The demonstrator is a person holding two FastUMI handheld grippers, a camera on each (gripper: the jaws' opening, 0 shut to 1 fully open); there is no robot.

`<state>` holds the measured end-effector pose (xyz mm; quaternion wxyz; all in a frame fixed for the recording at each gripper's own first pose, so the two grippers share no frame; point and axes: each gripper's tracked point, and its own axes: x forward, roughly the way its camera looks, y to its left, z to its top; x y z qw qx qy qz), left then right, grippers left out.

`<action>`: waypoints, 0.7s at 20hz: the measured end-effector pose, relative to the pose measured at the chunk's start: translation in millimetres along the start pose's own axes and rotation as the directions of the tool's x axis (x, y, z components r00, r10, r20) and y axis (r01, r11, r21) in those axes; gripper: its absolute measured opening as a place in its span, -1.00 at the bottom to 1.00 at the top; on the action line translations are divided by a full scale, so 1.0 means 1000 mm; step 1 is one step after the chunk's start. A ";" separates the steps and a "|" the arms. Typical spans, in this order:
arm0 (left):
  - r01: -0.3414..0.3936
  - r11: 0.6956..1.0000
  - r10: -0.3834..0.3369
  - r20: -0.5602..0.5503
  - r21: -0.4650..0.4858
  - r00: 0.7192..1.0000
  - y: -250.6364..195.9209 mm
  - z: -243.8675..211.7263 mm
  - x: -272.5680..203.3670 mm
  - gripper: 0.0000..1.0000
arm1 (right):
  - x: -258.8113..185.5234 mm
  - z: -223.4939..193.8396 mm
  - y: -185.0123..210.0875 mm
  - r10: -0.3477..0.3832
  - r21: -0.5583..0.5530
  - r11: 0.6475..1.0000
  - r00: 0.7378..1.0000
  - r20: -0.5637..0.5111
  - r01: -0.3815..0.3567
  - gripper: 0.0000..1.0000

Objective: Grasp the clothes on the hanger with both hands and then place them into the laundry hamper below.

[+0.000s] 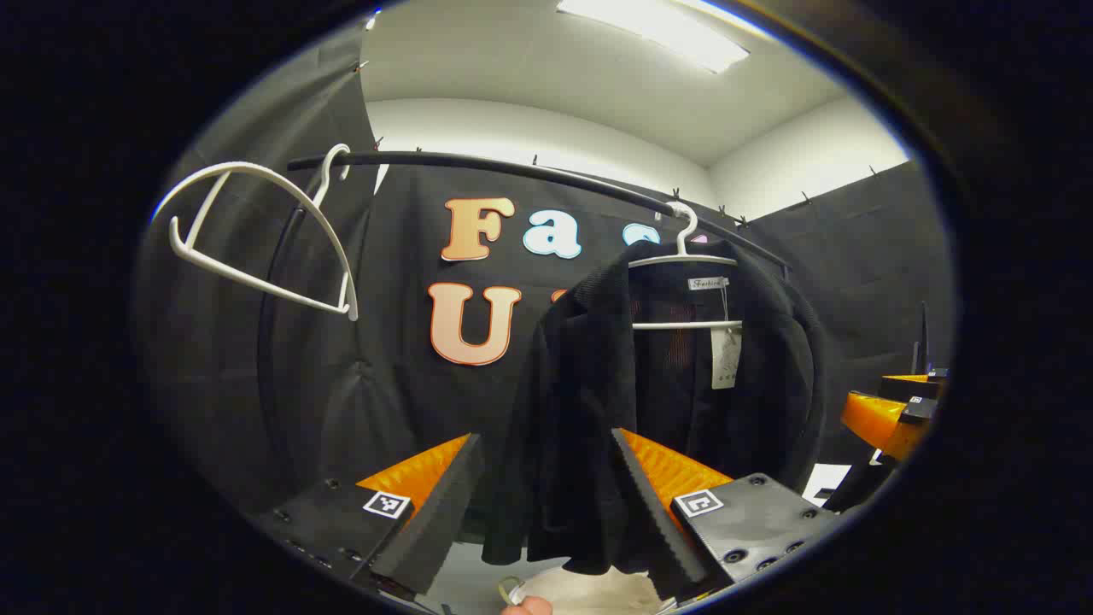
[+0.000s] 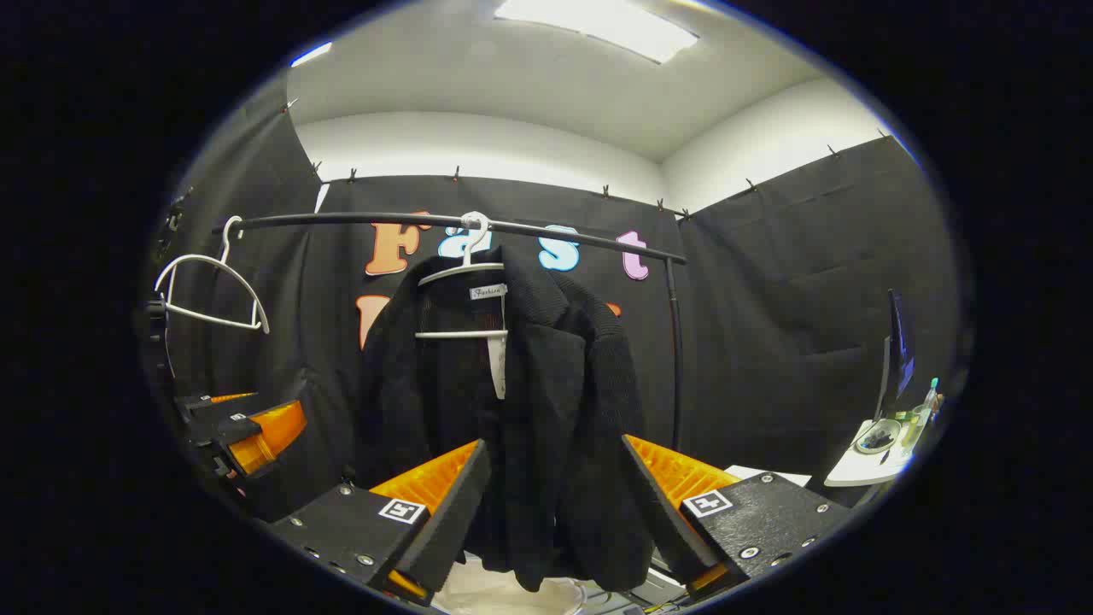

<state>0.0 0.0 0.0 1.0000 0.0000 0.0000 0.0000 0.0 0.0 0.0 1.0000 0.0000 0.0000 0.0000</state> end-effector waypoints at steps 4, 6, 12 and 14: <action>-0.005 1.000 0.005 0.002 -0.007 1.000 -0.005 -0.001 0.010 0.93 | 0.011 -0.001 -0.009 -0.017 -0.019 1.000 1.000 0.015 0.017 0.87; -0.006 1.000 0.006 0.003 -0.007 1.000 -0.006 -0.001 0.016 0.93 | 0.016 -0.006 -0.011 -0.018 -0.026 1.000 1.000 0.004 0.018 0.87; -0.014 1.000 0.014 0.007 0.000 1.000 -0.006 -0.001 0.022 0.93 | 0.026 -0.003 -0.011 -0.010 -0.004 1.000 1.000 0.018 0.010 0.87; -0.011 1.000 0.011 0.009 0.006 1.000 -0.006 0.001 0.024 0.93 | 0.027 -0.004 -0.010 -0.005 -0.001 1.000 1.000 0.019 0.005 0.87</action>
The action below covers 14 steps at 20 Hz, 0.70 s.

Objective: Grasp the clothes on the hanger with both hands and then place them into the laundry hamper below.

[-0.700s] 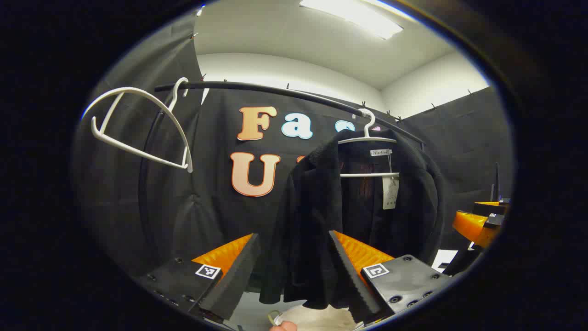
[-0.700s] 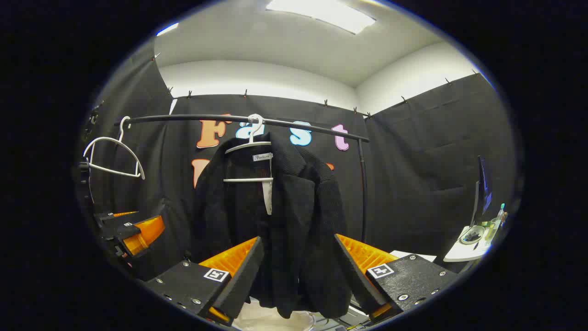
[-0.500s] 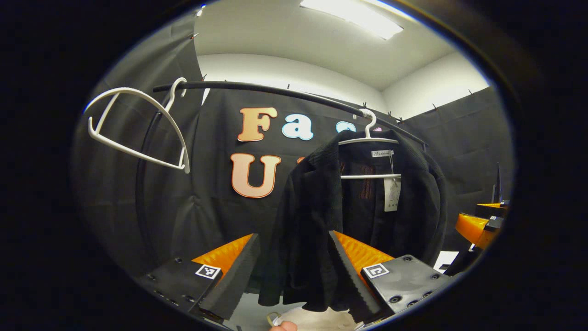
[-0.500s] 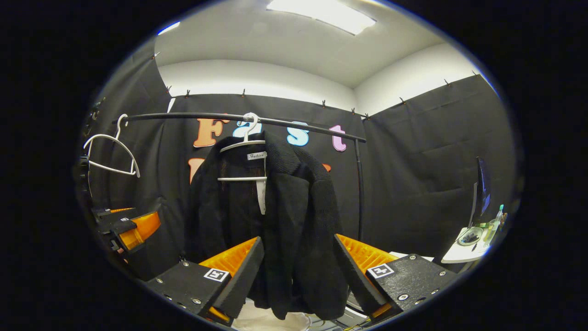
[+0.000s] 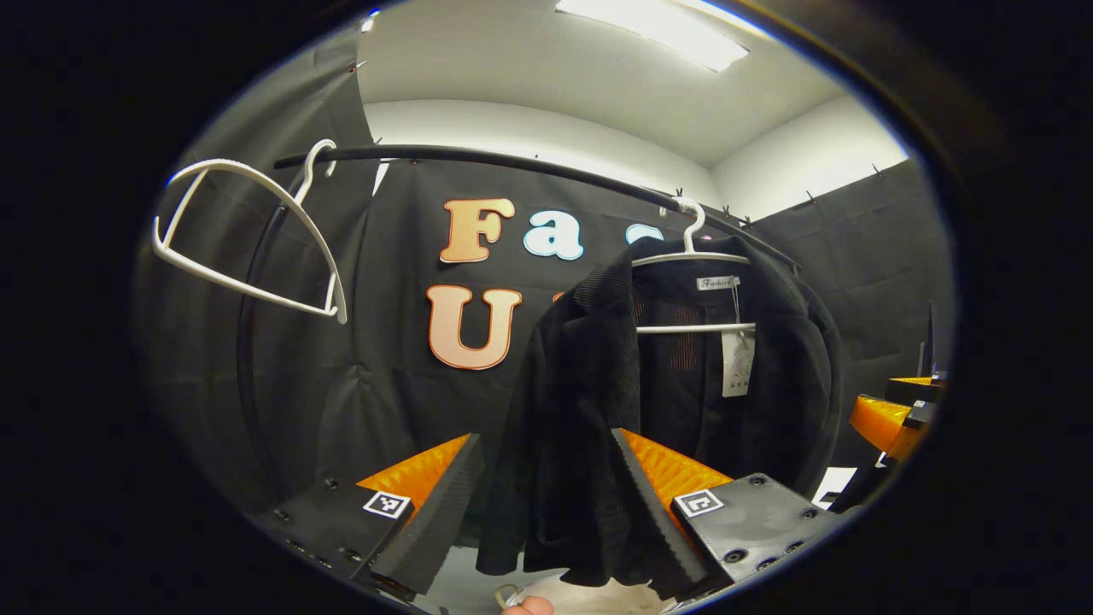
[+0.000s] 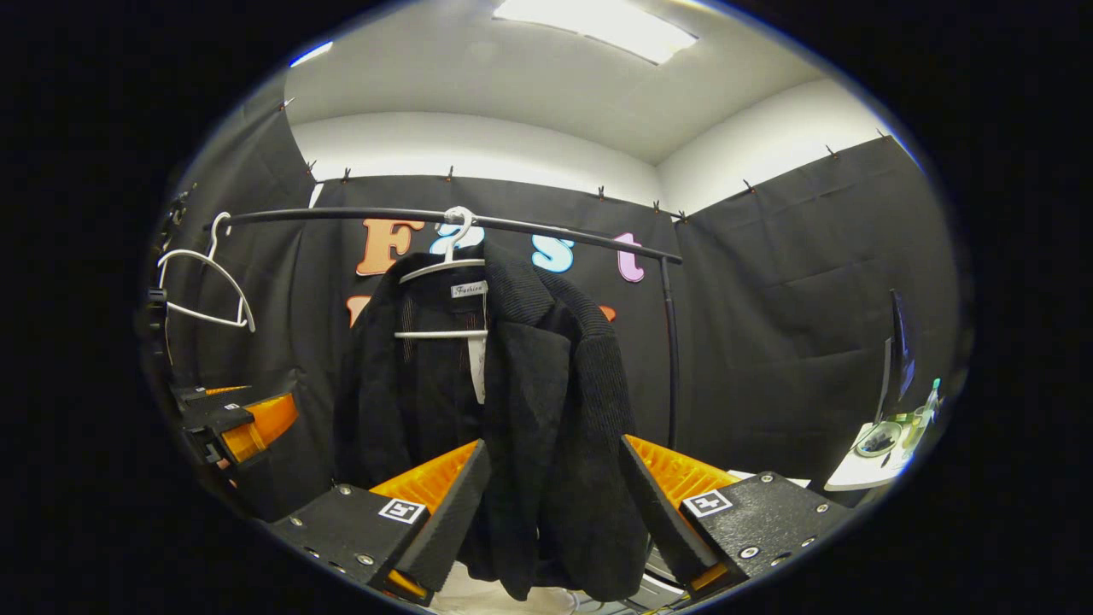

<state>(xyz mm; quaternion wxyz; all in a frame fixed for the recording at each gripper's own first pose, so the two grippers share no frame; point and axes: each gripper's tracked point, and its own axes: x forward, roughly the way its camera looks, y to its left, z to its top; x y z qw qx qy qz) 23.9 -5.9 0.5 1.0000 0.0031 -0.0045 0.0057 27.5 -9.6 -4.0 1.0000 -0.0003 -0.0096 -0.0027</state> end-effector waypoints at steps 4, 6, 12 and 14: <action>0.011 1.000 -0.011 -0.011 -0.012 1.000 -0.004 -0.003 0.003 0.93 | 0.003 -0.002 0.003 0.007 0.000 1.000 1.000 -0.005 -0.007 0.87; 0.015 1.000 -0.015 -0.019 -0.020 1.000 -0.005 -0.006 0.005 0.86 | 0.005 -0.002 0.003 0.006 0.000 1.000 1.000 -0.006 -0.006 0.87; 0.008 1.000 -0.008 -0.007 -0.023 1.000 0.002 0.000 0.005 0.86 | 0.004 0.001 0.003 -0.002 -0.009 1.000 1.000 -0.002 0.002 0.87; 0.011 1.000 -0.011 -0.007 -0.027 1.000 0.003 0.000 0.007 0.86 | 0.005 0.002 0.003 -0.003 -0.009 1.000 1.000 0.001 0.003 0.87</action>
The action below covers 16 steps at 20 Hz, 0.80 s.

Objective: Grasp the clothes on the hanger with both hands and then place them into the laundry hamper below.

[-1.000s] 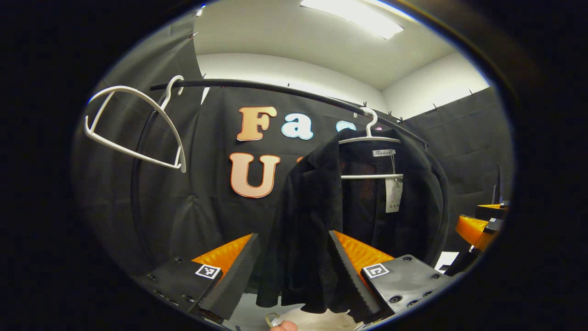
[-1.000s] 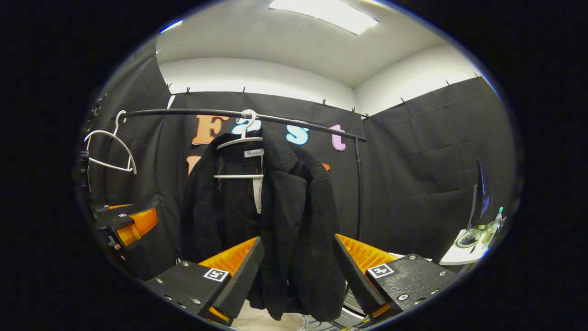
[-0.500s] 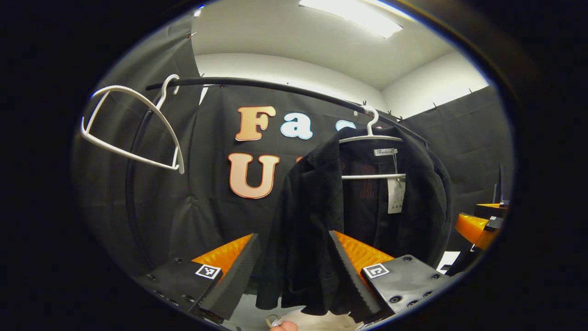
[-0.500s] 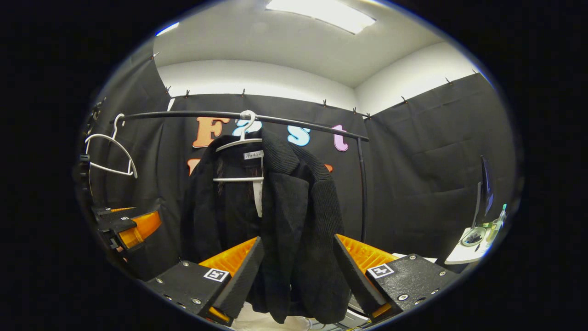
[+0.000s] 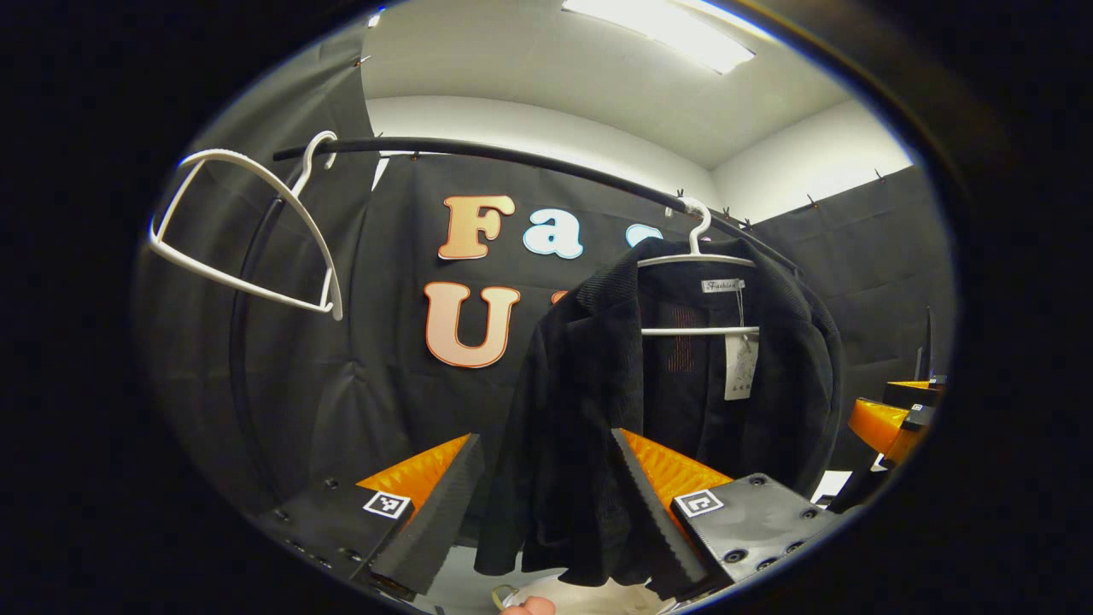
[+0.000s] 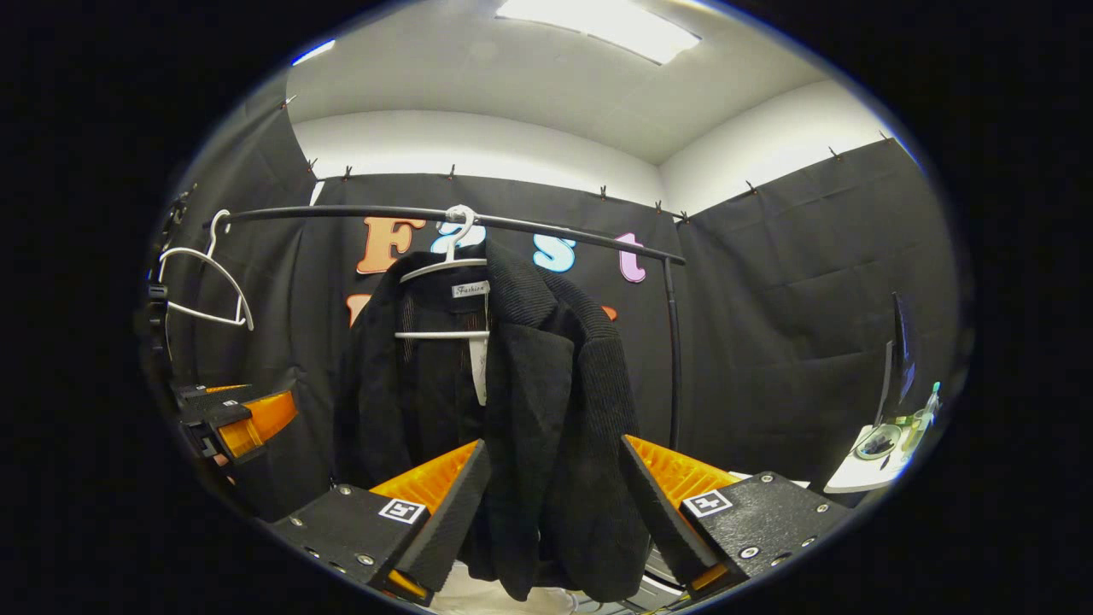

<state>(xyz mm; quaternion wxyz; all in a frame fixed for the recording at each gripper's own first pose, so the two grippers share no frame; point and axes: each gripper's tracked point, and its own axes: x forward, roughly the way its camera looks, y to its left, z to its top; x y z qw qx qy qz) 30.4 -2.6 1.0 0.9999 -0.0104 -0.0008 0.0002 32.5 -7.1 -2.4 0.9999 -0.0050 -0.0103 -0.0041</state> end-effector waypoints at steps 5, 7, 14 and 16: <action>0.068 0.998 -0.068 -0.028 0.004 0.997 -0.017 -0.007 0.018 0.93 | 0.015 0.000 0.007 0.019 0.001 1.000 1.000 -0.006 -0.019 0.87; 0.103 0.995 -0.103 -0.033 0.001 0.994 -0.028 -0.008 0.027 1.00 | 0.026 0.000 0.009 0.026 0.010 1.000 1.000 -0.011 -0.025 0.87; 0.162 0.987 -0.163 -0.031 -0.010 0.986 -0.054 -0.015 0.058 0.93 | 0.065 -0.008 0.019 0.075 0.026 0.997 0.996 -0.040 -0.074 0.87; 0.170 0.985 -0.171 -0.041 -0.015 0.984 -0.056 -0.019 0.070 0.93 | 0.076 -0.015 0.020 0.076 0.022 0.997 0.995 -0.062 -0.075 0.87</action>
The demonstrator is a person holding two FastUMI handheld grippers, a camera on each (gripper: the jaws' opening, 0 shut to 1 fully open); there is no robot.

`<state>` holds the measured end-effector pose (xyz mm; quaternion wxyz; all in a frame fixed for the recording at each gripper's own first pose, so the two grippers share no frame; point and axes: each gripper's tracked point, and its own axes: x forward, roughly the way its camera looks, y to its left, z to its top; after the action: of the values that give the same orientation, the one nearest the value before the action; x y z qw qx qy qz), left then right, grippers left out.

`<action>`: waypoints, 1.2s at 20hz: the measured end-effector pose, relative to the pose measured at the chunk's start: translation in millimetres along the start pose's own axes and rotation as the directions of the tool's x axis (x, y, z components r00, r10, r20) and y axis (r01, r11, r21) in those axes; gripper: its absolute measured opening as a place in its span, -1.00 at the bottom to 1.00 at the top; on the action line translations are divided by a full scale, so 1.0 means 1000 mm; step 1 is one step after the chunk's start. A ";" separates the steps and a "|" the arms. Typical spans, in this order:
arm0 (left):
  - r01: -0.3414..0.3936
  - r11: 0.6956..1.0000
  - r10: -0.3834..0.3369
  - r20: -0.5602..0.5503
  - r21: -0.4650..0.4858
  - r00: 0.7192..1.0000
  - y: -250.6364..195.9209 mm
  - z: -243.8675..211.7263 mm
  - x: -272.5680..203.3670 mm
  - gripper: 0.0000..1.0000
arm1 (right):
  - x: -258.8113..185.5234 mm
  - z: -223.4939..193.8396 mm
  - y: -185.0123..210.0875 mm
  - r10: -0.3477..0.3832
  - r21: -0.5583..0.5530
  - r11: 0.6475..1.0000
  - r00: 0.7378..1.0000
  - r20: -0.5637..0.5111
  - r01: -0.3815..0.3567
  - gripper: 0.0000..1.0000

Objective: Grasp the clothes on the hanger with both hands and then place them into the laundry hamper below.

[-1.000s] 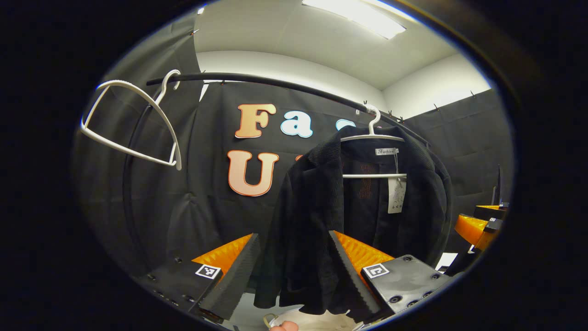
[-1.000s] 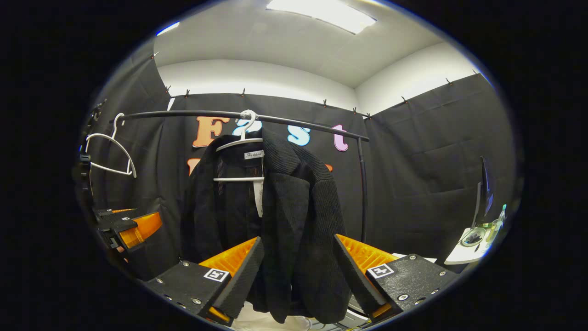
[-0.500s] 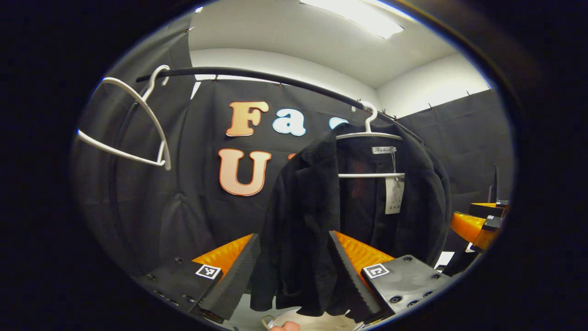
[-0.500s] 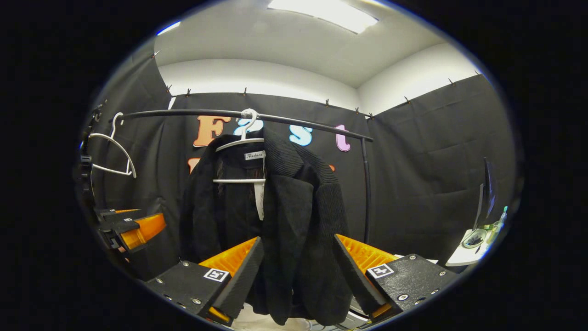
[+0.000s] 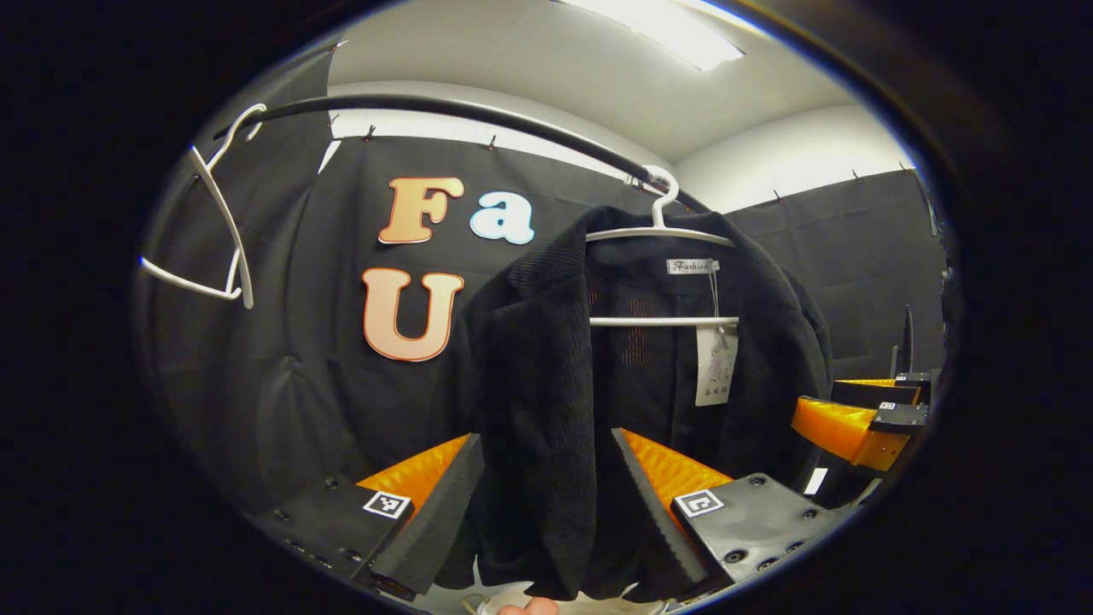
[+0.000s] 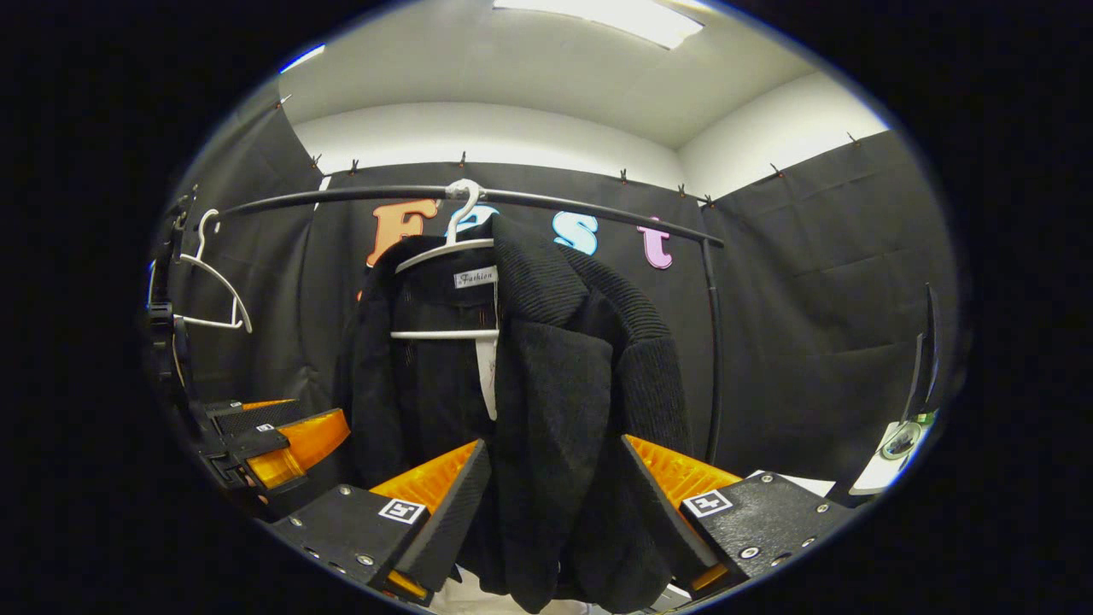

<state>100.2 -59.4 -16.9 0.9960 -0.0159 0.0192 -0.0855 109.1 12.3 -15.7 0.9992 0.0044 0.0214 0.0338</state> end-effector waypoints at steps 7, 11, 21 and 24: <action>0.015 1.000 -0.015 -0.003 0.021 1.000 -0.005 -0.012 0.041 1.00 | 0.033 -0.015 0.015 0.039 0.061 0.997 0.998 -0.054 -0.036 0.87; 0.031 0.999 -0.031 0.013 0.027 0.999 -0.009 -0.009 0.057 0.89 | 0.047 -0.018 0.018 0.027 0.015 1.000 0.997 -0.065 -0.026 0.88; 0.024 0.999 -0.025 0.005 0.032 1.000 -0.004 -0.011 0.079 0.99 | 0.065 -0.021 0.018 -0.001 0.023 1.000 0.997 -0.076 0.002 0.79; 0.036 0.999 -0.036 0.010 0.040 0.999 -0.006 -0.010 0.082 0.77 | 0.067 -0.023 0.019 -0.009 0.012 1.000 0.997 -0.078 0.010 0.49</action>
<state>179.3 -79.1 -29.2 0.9945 0.0034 0.0119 -0.1037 173.7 35.8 -41.2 0.9977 0.0091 0.0603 0.0290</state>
